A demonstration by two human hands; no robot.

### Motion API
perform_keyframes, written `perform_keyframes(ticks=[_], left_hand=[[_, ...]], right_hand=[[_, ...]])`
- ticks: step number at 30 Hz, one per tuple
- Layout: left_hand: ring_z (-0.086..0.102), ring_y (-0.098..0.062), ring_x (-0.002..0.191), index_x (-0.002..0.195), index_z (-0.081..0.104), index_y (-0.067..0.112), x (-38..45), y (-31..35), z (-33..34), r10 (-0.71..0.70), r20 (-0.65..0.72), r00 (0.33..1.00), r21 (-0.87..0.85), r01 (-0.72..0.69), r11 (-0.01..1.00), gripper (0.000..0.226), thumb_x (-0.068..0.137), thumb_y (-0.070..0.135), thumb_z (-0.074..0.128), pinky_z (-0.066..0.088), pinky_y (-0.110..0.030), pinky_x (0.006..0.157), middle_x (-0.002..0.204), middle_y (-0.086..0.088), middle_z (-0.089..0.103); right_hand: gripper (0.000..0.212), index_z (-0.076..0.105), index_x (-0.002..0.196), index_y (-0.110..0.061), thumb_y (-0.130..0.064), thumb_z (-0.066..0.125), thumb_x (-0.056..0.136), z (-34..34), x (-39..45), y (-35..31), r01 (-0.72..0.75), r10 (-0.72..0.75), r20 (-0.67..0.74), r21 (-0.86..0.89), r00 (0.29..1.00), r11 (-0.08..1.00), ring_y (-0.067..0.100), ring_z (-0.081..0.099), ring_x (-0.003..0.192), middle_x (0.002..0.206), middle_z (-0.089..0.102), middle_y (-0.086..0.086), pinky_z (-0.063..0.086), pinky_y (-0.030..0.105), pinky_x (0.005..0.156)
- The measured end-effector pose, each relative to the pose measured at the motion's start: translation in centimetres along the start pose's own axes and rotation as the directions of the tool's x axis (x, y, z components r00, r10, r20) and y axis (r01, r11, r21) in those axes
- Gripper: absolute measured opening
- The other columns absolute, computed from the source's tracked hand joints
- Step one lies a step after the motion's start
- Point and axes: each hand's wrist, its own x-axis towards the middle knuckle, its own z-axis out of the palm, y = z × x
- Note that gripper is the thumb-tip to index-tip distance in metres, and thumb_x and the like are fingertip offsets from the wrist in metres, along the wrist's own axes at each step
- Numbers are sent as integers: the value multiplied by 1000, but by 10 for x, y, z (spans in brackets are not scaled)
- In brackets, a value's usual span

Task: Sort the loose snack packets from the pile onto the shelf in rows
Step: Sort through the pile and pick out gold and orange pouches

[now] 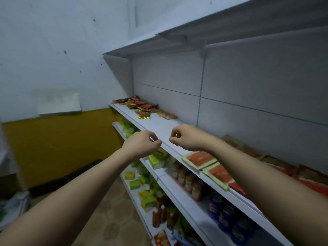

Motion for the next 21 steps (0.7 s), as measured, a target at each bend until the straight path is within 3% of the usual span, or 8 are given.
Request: perform_keyframes(ticks=[4, 7, 12, 16, 21], left_hand=[[65, -7, 74, 103, 69, 29, 20, -64, -17, -78, -26, 997, 25, 79, 997, 28, 94, 51, 53, 48, -26, 58, 85, 13, 68], [65, -6, 72, 103, 68, 30, 47, -109, -16, -112, -3, 994, 48, 112, 993, 27, 96, 52, 52, 49, -26, 56, 88, 9, 71], [63, -6, 74, 96, 64, 33, 120, -170, -8, -131, 0, 991, 85, 130, 988, 21, 95, 51, 52, 48, -26, 54, 88, 8, 71], [62, -8, 79, 104, 69, 30, 191, -209, -3, -116, 9, 993, 133, 114, 985, 23, 95, 46, 54, 42, -24, 53, 94, 9, 69], [66, -10, 81, 109, 70, 31, 277, -263, -4, -123, 6, 992, 190, 120, 974, 28, 94, 49, 53, 56, -29, 64, 95, 7, 71]], right_hand=[[18, 66, 93, -19, -34, 56, 97, 34, 69, -25, 9, -10, 4, 105, 1000, 994, 18, 62, 84, 98, 70, 5, 55, 40, 83], [19, 68, 94, -18, -32, 57, 97, 59, 117, -29, -10, 8, 19, 143, 1000, 990, 19, 63, 82, 98, 69, 5, 55, 40, 82], [16, 67, 100, -22, -34, 57, 96, 105, 210, -21, -19, 15, 38, 103, 999, 994, 20, 61, 98, 107, 67, 0, 52, 37, 85], [18, 68, 99, -20, -33, 56, 96, 131, 296, -15, -28, 25, 23, 144, 999, 989, 19, 63, 92, 103, 69, 3, 55, 41, 82], [20, 69, 101, -17, -31, 55, 97, 141, 396, -18, -23, 17, 34, 167, 999, 986, 18, 64, 90, 102, 68, 2, 56, 43, 83]])
